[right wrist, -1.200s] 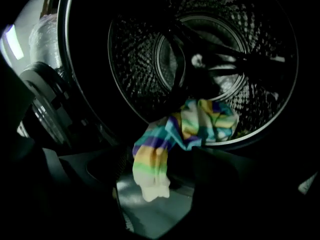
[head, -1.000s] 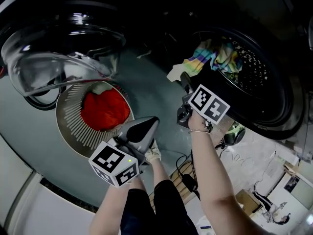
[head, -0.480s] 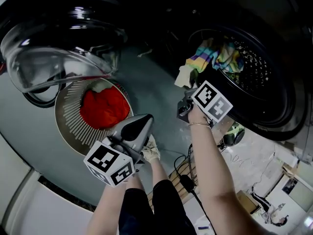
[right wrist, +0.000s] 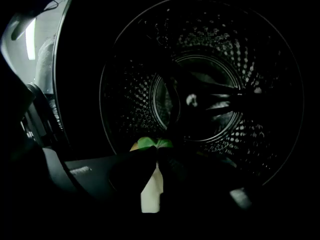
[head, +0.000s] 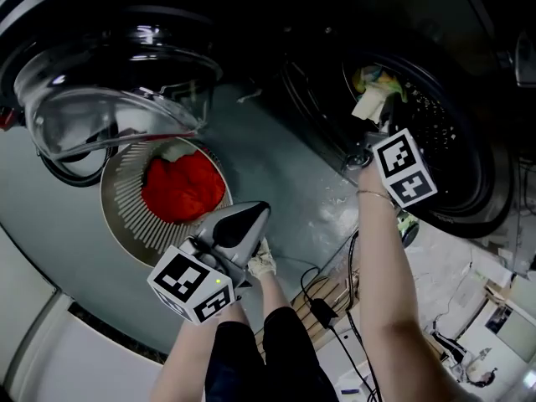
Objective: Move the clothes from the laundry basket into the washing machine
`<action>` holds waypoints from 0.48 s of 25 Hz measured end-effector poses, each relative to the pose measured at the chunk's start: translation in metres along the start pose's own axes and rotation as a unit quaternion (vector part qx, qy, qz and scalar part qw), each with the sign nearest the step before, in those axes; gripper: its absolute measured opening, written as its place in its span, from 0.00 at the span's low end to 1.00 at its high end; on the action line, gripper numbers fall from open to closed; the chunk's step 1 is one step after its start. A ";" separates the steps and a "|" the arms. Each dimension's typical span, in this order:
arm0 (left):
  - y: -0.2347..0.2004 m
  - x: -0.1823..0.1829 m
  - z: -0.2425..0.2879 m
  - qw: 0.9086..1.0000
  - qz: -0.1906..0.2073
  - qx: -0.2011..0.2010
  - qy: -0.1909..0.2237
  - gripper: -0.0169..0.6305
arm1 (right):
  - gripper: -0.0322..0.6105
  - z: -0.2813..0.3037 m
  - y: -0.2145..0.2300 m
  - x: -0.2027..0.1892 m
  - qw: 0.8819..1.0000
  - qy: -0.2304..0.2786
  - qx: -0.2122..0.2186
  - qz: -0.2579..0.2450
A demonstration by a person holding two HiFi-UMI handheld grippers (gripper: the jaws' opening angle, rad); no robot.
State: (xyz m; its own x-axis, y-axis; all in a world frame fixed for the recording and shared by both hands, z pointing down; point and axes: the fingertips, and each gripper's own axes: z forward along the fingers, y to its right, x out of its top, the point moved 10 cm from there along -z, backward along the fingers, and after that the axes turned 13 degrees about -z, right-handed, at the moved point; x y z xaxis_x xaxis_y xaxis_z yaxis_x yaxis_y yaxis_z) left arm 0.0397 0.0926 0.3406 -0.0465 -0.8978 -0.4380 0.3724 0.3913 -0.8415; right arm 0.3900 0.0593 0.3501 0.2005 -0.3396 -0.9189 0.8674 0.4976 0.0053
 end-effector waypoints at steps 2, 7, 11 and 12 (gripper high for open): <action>0.001 0.002 -0.002 1.000 -0.001 -0.005 0.004 0.03 | 0.11 0.005 0.006 0.012 0.999 0.002 -0.032 -0.017; -0.002 0.004 -0.005 1.000 -0.011 -0.009 0.010 0.03 | 0.65 0.016 0.017 0.013 0.999 -0.022 -0.043 -0.001; -0.003 0.004 -0.006 1.000 -0.014 -0.012 0.005 0.03 | 0.71 0.008 0.011 0.004 0.999 -0.032 -0.014 0.003; -0.004 0.004 -0.007 1.000 -0.014 -0.010 0.006 0.03 | 0.71 0.003 0.010 0.003 1.000 -0.030 -0.009 0.005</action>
State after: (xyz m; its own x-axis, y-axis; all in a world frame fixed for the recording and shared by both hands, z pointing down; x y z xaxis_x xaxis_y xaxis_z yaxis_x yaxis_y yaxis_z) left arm 0.0318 0.0892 0.3402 -0.0680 -0.9059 -0.4180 0.3517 0.3703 -0.8598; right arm 0.4004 0.0605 0.3491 0.2364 -0.3817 -0.8936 0.8574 0.5146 0.0070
